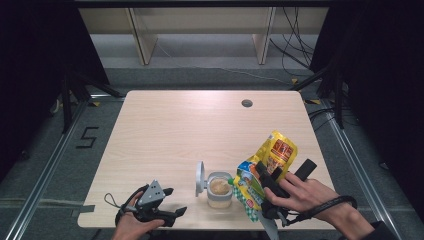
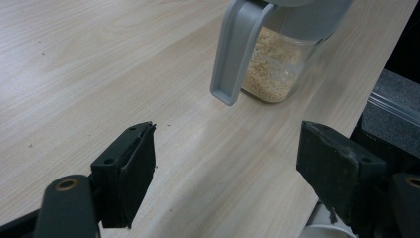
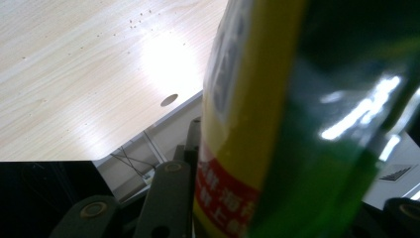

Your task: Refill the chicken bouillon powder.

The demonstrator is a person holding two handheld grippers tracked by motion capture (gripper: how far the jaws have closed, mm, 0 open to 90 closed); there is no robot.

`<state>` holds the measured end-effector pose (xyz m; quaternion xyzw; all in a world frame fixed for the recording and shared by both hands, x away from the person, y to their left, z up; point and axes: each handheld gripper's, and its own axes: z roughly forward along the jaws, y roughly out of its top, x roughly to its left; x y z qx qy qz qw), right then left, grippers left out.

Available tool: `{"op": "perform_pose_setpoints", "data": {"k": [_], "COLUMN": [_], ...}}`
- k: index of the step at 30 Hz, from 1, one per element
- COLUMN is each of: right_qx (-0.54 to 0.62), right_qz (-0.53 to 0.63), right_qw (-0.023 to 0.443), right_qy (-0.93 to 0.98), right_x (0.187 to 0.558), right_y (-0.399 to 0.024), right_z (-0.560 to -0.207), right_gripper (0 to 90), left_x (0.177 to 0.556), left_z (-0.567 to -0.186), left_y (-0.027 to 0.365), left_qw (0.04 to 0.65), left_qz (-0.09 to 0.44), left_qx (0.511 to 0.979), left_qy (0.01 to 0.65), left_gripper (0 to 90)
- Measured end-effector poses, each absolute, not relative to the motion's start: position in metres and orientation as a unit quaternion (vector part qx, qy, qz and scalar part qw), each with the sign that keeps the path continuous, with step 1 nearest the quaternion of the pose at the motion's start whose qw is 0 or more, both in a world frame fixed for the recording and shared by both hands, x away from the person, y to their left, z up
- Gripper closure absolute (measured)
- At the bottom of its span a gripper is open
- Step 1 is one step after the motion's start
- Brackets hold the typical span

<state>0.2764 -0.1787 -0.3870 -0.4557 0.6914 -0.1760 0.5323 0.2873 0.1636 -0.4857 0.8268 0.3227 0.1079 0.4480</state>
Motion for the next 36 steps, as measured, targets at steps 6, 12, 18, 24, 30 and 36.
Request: {"op": "perform_pose_setpoints", "data": {"k": [6, 12, 18, 24, 30, 36], "right_qx": [-0.455, -0.453, -0.446, -0.443, -0.432, -0.412], "right_qz": [-0.174, -0.171, -0.165, -0.159, -0.147, -0.128], "right_qw": [0.532, 0.534, 0.536, 0.533, 0.537, 0.547], "right_qy": [0.692, 0.693, 0.698, 0.703, 0.709, 0.718], "right_x": [0.276, 0.276, 0.275, 0.276, 0.276, 0.276], "right_y": [-0.178, -0.18, -0.182, -0.184, -0.186, -0.191], "right_z": [-0.388, -0.39, -0.39, -0.393, -0.393, -0.393], "right_gripper": [71.4, 71.4, 71.4, 71.4, 71.5, 71.5], "left_x": [0.287, 0.287, 0.287, 0.287, 0.287, 0.287], "left_z": [-0.486, -0.486, -0.486, -0.486, -0.486, -0.486], "left_y": [0.163, 0.163, 0.163, 0.163, 0.163, 0.164], "left_qw": [0.453, 0.452, 0.452, 0.452, 0.453, 0.447], "left_qz": [0.104, 0.104, 0.105, 0.105, 0.107, 0.109], "left_qx": [0.823, 0.823, 0.823, 0.824, 0.823, 0.828], "left_qy": [0.326, 0.326, 0.326, 0.325, 0.325, 0.321], "left_gripper": [22.4, 22.4, 22.5, 22.6, 22.6, 22.6]}}
